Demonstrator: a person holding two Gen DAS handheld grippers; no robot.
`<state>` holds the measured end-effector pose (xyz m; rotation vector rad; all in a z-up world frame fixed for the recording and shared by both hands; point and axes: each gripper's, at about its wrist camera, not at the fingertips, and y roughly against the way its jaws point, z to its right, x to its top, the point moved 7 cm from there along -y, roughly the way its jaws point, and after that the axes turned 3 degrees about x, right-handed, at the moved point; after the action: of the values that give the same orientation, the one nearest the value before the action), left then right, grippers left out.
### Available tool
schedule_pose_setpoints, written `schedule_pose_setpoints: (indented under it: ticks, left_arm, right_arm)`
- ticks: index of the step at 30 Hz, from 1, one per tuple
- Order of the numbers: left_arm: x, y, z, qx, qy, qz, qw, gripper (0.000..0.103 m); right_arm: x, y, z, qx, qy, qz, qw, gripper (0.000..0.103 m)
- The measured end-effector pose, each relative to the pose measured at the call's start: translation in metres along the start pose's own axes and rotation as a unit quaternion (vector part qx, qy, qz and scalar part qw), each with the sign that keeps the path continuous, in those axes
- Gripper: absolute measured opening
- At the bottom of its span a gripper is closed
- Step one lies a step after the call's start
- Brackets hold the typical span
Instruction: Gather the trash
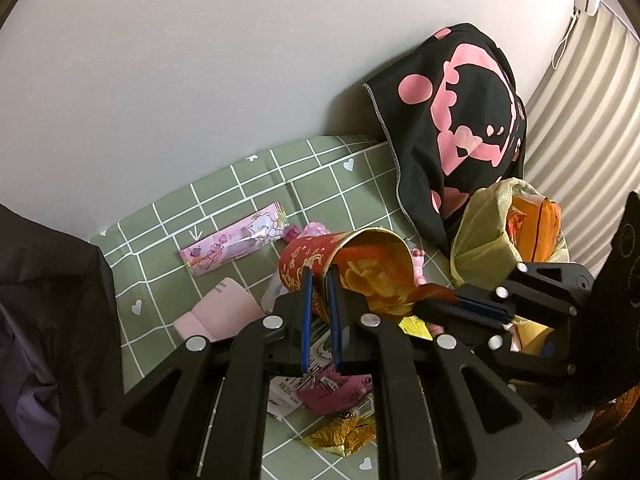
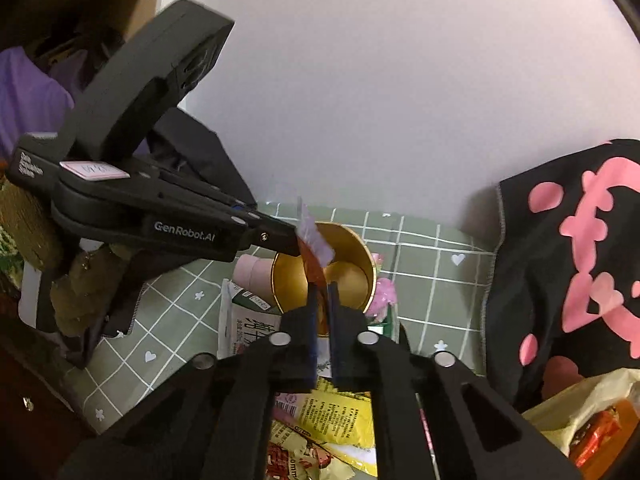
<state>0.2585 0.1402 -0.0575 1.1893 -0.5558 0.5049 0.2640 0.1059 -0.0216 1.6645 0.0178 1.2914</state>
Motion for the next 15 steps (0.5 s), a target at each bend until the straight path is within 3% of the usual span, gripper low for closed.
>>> schedule_pose_setpoints:
  ticks: [15]
  left_arm:
    - [0.024,0.003,0.017,-0.01,-0.004,0.021,0.9997,0.007]
  right_arm:
    - [0.026,0.067,0.048,-0.055,-0.078,0.055,0.994,0.003]
